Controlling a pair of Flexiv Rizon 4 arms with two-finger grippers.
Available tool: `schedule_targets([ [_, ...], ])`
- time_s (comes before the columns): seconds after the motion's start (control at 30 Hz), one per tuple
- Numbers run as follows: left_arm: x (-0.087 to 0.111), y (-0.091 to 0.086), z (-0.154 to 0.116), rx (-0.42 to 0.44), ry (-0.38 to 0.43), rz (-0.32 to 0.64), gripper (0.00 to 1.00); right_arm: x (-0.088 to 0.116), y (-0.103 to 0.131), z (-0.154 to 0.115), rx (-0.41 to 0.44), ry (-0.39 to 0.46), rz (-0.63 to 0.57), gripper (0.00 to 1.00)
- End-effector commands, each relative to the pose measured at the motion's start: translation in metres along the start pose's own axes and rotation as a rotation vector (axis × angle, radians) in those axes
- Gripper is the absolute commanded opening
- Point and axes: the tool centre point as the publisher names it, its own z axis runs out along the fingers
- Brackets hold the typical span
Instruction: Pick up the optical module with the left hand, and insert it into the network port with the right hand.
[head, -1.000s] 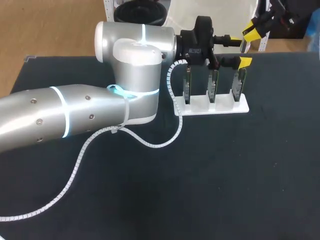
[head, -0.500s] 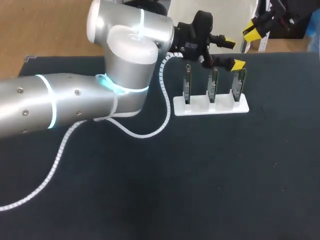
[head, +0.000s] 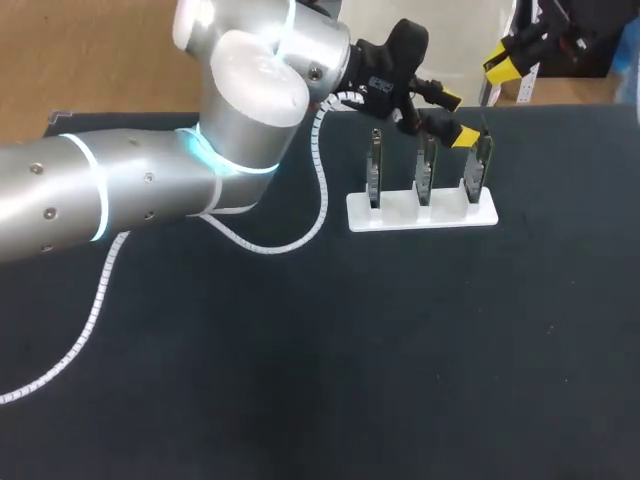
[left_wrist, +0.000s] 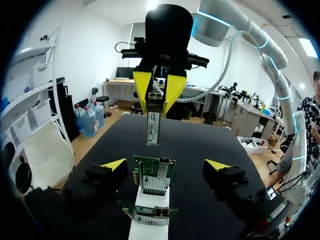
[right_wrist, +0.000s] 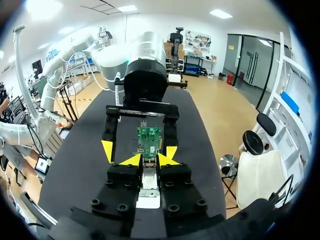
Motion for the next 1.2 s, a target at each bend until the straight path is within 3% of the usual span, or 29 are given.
schedule_targets([
  [0.03, 0.001, 0.004, 0.003, 0.002, 0.023, 0.0, 1.0, 0.0, 0.002, 0.001, 0.005, 0.0, -0.002, 0.0],
  [1.2, 0.004, -0.008, 0.004, -0.015, 0.083, 0.034, 1.0, 0.001, 0.009, -0.001, 0.017, -0.003, -0.001, 0.0],
])
